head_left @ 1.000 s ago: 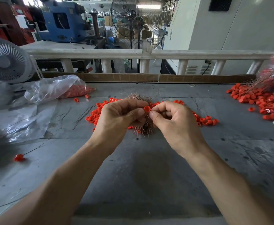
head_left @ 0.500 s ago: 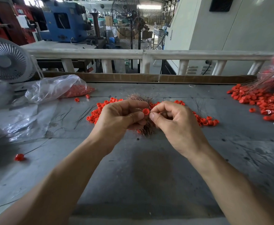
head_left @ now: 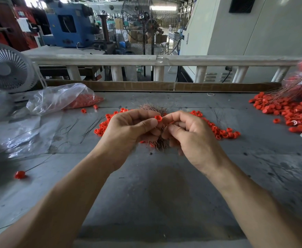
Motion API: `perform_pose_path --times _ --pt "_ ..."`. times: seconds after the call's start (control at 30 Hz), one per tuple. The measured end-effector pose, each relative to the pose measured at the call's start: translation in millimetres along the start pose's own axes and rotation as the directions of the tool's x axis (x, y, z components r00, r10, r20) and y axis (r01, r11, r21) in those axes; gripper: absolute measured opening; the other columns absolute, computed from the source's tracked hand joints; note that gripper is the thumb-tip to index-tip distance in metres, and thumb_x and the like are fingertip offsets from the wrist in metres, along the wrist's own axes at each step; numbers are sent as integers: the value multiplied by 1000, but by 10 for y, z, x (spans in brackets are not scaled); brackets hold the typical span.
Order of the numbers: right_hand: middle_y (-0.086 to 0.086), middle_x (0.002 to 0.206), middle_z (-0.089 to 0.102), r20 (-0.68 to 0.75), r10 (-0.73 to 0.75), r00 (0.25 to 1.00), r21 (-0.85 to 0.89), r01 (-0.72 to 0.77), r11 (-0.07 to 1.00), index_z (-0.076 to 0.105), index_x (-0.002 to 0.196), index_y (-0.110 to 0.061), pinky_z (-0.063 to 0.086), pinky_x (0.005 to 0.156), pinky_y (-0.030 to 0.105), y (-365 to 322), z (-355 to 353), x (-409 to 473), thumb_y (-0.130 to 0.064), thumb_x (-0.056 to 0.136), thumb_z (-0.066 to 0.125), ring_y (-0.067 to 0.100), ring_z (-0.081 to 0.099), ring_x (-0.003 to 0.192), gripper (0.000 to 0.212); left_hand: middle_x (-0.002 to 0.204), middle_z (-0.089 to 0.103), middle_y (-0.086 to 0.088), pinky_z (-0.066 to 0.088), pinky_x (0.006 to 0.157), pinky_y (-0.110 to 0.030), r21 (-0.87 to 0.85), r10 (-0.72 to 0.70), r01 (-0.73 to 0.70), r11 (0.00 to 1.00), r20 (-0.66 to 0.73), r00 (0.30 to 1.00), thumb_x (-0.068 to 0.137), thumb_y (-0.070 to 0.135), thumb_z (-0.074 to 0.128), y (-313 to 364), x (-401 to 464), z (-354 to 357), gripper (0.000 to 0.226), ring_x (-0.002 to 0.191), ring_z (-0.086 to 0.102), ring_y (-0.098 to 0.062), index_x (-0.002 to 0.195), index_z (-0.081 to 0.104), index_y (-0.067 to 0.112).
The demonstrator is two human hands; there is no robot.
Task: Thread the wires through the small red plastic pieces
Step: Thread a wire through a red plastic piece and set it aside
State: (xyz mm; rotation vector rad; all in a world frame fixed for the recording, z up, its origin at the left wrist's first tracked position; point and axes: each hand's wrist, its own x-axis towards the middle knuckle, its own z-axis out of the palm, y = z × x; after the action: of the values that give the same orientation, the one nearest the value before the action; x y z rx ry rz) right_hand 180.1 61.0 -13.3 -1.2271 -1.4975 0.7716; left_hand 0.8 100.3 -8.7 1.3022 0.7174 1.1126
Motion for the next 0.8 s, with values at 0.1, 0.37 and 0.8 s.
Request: perform_pose_path --times 0.1,0.37,0.8 --pt "-1 81 77 28 13 1000 72 -15 997 68 101 -28 45 51 13 -12 9 -4 -8 100 57 10 69 65 22 102 75 -23 62 71 -31 -8 5 -5 1000 21 1000 80 18 75 4 -7 -7 20 82 74 -24 98 79 12" --pt "-1 87 78 135 84 987 13 -86 996 67 108 -21 54 53 31 -29 -25 -14 -6 101 56 18 76 76 20 98 75 -23 64 74 -36 -72 -40 43 996 49 998 75 19 80 6 0 2 25 81 76 -27 97 74 8" --pt "-11 67 70 -350 143 926 -526 -320 788 73 75 -41 54 67 33 245 -652 177 -32 82 76 14 67 70 12 100 77 -17 60 65 -28 21 -60 60 998 -14 998 78 21 75 -3 24 -28 30 79 73 -21 103 69 6"
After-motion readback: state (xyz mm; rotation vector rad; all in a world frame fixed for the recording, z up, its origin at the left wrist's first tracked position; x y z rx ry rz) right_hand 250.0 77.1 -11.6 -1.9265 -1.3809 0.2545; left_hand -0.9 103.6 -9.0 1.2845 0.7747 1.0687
